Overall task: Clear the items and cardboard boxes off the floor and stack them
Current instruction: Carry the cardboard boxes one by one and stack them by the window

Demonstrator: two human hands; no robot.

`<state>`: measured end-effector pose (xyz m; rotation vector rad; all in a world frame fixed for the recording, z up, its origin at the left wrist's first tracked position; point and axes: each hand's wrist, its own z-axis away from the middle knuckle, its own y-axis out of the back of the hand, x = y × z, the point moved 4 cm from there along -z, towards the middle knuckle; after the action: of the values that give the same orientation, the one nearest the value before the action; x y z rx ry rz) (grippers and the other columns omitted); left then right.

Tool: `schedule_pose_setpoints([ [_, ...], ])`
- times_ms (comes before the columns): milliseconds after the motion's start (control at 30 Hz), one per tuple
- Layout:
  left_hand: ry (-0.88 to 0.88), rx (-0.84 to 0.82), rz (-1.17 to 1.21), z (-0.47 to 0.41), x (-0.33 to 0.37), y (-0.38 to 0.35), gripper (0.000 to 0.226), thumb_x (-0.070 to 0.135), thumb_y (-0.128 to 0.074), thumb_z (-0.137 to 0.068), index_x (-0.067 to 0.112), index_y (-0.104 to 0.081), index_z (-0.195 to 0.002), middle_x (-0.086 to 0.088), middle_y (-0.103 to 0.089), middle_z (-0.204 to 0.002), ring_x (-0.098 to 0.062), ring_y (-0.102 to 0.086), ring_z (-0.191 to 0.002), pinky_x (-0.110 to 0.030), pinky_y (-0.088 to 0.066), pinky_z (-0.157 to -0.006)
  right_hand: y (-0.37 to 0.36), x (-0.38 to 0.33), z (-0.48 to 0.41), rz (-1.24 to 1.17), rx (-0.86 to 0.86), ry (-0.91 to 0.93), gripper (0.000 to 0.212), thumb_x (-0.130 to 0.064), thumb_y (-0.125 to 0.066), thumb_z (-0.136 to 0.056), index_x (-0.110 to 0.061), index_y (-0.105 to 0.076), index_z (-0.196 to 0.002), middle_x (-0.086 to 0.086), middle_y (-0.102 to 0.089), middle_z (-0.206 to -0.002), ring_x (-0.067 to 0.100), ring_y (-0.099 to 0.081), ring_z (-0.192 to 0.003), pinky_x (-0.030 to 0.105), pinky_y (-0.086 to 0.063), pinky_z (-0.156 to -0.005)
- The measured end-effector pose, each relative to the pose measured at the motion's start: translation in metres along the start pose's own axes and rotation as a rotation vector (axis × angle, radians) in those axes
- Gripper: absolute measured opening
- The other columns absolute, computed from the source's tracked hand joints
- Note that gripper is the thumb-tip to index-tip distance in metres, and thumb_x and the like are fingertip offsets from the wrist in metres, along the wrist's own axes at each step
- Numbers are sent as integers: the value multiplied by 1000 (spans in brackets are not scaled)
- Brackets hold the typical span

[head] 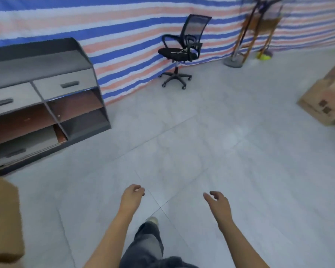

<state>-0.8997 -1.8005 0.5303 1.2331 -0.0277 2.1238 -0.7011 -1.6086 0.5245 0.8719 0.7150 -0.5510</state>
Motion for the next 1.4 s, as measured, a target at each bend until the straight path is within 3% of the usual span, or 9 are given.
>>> schedule_pose_setpoints([
  [133,-124,-38,8,-67,77,-9,13,12,-49,-94,4,-58,-98,-14,-62,-100,-28,-56,-98,-29,-38,-80,7,-51,-46,-100,125,13,44,-30,-60,-89,-8,-53,-126,13,-48,-134,25,-46,-123,32,-38,-94],
  [333,-238,-226,-24,-121,169,-52,11,13,-47,-94,9,-56,-98,-8,-61,-94,-22,-55,-91,-29,-38,-79,24,-98,-91,-273,287,-25,39,-28,-60,-89,-7,-56,-122,9,-51,-131,22,-46,-122,27,-36,-90],
  [600,-168,-562,-277,-135,170,-176,10,13,-48,-94,9,-57,-98,-9,-62,-91,-20,-55,-81,-24,-41,-64,42,-23,-97,-376,386,-348,35,-30,-58,-90,-6,-58,-116,9,-56,-124,21,-50,-108,31,-39,-88],
  [800,-266,-614,-381,-147,227,-277,10,15,-48,-94,13,-57,-90,-5,-61,-89,-18,-55,-80,-25,-41,-64,116,-4,-164,-512,486,-368,36,-28,-58,-90,-5,-58,-117,9,-57,-122,22,-51,-110,29,-38,-85],
  [1100,-366,-707,-425,-109,300,-464,11,15,-47,-95,13,-58,-94,-7,-64,-95,-19,-57,-86,-22,-42,-66,296,8,-270,-632,689,-269,33,-28,-58,-89,-5,-60,-114,8,-57,-122,22,-51,-111,29,-37,-87],
  [1400,-289,-696,-477,-156,353,-581,12,13,-45,-96,9,-54,-104,-10,-62,-98,-23,-56,-92,-29,-39,-79,334,37,-366,-648,612,-424,37,-29,-59,-89,-4,-58,-116,11,-57,-121,22,-51,-102,29,-37,-83],
])
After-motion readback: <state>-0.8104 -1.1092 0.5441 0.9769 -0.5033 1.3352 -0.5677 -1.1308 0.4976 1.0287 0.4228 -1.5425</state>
